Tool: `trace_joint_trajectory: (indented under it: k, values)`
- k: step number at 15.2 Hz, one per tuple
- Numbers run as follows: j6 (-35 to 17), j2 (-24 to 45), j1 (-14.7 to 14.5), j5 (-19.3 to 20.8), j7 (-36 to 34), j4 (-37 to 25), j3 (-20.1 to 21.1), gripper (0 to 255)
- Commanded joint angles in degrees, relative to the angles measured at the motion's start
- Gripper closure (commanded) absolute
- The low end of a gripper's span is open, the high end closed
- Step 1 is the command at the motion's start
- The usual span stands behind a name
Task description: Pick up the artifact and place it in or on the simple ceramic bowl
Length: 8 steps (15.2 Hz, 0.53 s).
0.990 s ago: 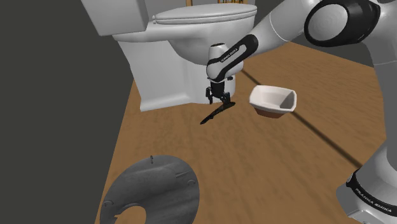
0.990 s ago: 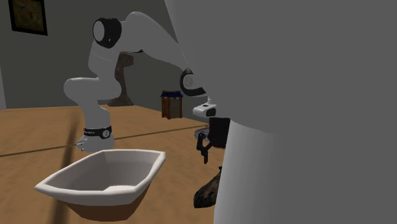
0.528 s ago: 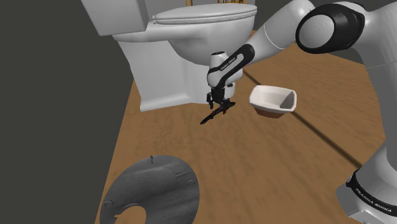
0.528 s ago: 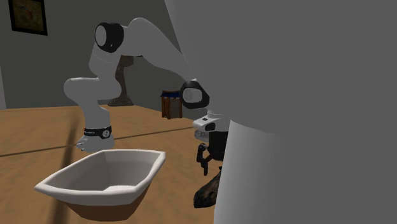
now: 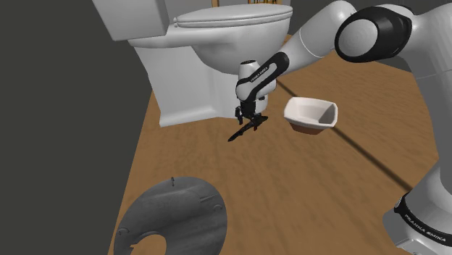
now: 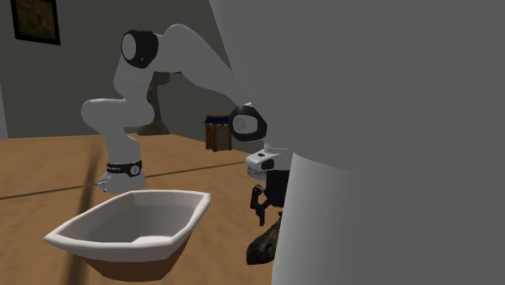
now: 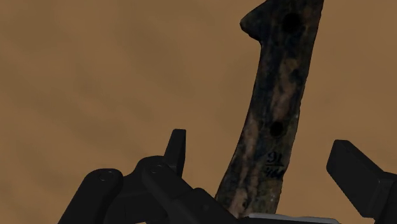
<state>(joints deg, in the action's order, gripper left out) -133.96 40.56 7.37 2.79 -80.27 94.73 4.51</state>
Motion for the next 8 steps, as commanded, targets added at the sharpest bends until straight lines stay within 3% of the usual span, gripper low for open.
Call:
trace_joint_trajectory:
  k: [1, 8]
  values:
    - [0.0, 0.0, 0.0, 0.0, 0.0, 0.0, 0.0, 255]
    - [0.1, 0.2, 0.0, 0.0, 0.0, -0.3, 0.0, 255]
